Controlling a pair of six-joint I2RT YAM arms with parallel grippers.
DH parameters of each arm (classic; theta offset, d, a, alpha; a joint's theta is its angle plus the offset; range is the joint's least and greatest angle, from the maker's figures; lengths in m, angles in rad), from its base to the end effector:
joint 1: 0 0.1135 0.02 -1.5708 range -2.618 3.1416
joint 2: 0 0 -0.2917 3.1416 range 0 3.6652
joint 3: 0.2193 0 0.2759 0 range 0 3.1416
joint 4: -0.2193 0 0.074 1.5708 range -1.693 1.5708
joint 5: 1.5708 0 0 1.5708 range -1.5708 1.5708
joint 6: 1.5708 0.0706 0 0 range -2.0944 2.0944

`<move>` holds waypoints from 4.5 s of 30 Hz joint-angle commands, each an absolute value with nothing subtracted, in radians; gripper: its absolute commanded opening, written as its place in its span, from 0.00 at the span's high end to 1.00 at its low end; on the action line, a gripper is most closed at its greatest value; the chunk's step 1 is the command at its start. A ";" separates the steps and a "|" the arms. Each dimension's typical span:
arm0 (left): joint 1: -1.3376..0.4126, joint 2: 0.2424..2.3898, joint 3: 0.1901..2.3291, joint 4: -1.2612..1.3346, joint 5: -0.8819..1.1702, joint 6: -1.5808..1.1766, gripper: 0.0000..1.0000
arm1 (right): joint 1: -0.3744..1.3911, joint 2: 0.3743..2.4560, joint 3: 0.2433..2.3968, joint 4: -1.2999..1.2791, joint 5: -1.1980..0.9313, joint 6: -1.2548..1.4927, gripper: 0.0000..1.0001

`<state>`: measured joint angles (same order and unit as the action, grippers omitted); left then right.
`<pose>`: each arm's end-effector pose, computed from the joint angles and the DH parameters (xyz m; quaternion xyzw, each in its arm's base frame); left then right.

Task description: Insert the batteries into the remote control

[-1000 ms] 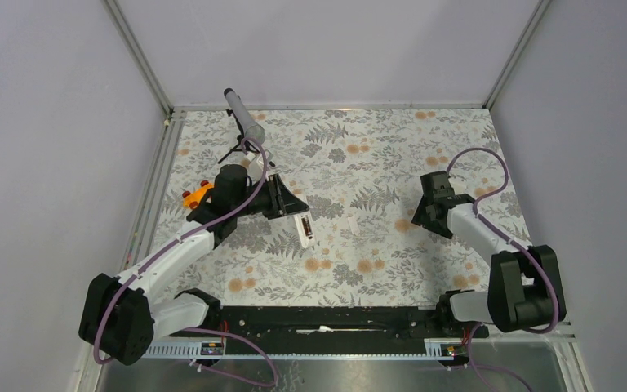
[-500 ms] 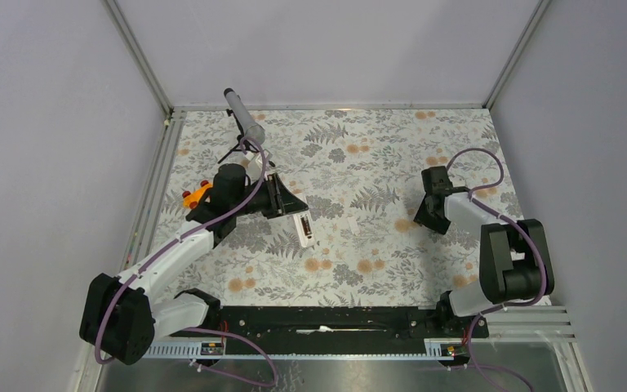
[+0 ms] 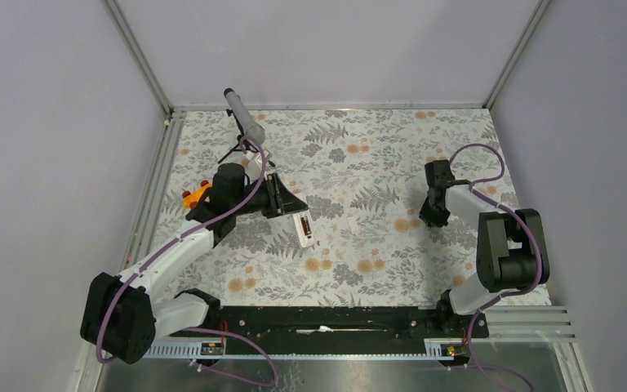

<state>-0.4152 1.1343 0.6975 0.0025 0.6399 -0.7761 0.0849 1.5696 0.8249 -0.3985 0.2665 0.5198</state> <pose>0.2434 -0.1534 0.2633 0.0229 0.8175 -0.5060 0.2741 0.3177 0.0084 0.1375 0.2365 0.9397 -0.0613 0.2394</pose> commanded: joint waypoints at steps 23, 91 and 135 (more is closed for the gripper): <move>-0.409 1.122 0.647 0.185 0.687 -0.815 1.00 | 0.080 1.492 0.753 -0.340 0.035 0.544 0.89; -0.656 1.694 0.463 1.340 0.633 -1.480 1.00 | 0.739 1.223 0.983 -0.481 -0.350 0.556 0.70; -0.654 1.666 0.477 1.436 0.619 -1.743 1.00 | 0.736 0.732 0.503 0.133 -0.328 0.987 0.24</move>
